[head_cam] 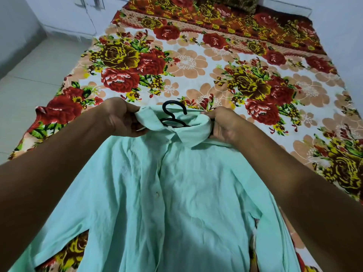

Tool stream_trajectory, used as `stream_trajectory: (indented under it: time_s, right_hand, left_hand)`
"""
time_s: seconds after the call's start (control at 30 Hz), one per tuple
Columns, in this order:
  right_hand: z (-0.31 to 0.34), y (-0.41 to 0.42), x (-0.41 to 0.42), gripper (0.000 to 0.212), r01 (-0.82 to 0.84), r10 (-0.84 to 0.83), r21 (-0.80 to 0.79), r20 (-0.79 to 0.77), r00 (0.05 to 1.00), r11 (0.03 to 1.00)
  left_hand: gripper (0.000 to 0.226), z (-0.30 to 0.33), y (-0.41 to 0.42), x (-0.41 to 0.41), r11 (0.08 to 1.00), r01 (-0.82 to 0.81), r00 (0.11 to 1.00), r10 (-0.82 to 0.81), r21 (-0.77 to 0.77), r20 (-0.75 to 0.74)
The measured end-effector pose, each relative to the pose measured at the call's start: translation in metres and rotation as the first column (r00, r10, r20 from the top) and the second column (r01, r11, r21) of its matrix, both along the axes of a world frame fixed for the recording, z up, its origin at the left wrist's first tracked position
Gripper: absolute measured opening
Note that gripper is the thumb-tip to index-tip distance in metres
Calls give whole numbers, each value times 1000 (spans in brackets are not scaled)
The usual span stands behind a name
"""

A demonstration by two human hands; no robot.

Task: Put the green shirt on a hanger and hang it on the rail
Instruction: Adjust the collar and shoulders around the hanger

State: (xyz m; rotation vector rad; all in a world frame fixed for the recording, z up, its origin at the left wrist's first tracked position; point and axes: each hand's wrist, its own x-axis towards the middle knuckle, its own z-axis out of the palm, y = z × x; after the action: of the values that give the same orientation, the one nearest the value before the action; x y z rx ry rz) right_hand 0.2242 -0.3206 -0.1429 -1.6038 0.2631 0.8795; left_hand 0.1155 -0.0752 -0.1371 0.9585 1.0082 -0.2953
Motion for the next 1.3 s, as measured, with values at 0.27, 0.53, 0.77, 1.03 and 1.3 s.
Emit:
stream_trajectory:
  time_s: [0.27, 0.53, 0.77, 1.03, 1.3]
  right_hand:
    - [14, 7, 2, 22, -85, 84, -13, -74, 994, 996]
    - [1, 4, -2, 28, -154, 167, -112, 121, 978, 982]
    - [-15, -3, -16, 30, 27, -25, -15, 114, 993, 1000]
    - [-22, -6, -17, 24, 169, -170, 7, 49, 984, 986]
    - [-24, -15, -14, 54, 127, -136, 152, 48, 990, 980]
  left_hand:
    - [22, -1, -1, -2, 1000, 21, 999, -21, -4, 47]
    - [37, -8, 0, -16, 997, -24, 956, 43, -69, 291]
    - [45, -14, -16, -19, 994, -110, 968, 113, -25, 224]
    - [34, -17, -22, -16, 960, -279, 941, 277, -19, 196]
    - [42, -13, -3, -13, 979, -98, 978, 62, 177, 198]
